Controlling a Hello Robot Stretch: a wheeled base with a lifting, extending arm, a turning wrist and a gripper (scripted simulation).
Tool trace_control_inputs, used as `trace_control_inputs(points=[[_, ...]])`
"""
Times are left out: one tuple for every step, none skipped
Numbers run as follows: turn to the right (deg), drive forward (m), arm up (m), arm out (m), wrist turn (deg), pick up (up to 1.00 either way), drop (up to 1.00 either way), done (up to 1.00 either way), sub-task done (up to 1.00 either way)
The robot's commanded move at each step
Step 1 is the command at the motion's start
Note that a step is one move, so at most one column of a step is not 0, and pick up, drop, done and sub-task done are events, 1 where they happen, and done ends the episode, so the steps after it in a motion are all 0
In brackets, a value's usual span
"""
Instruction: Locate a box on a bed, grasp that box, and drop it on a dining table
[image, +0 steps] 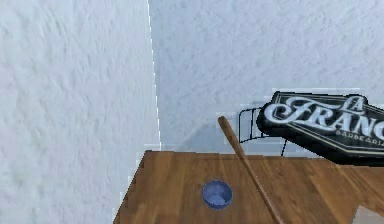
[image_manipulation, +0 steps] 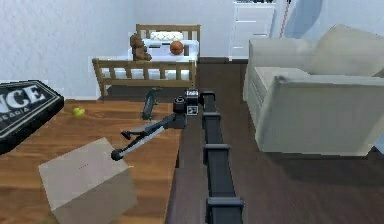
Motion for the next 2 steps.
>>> trace_control_inputs(points=[[0.0, 0.0, 0.1, 0.0, 0.0, 0.0, 0.0, 0.0, 0.0], [0.0, 0.0, 0.0, -0.08, 0.0, 0.0, 0.0, 0.0, 0.0]])
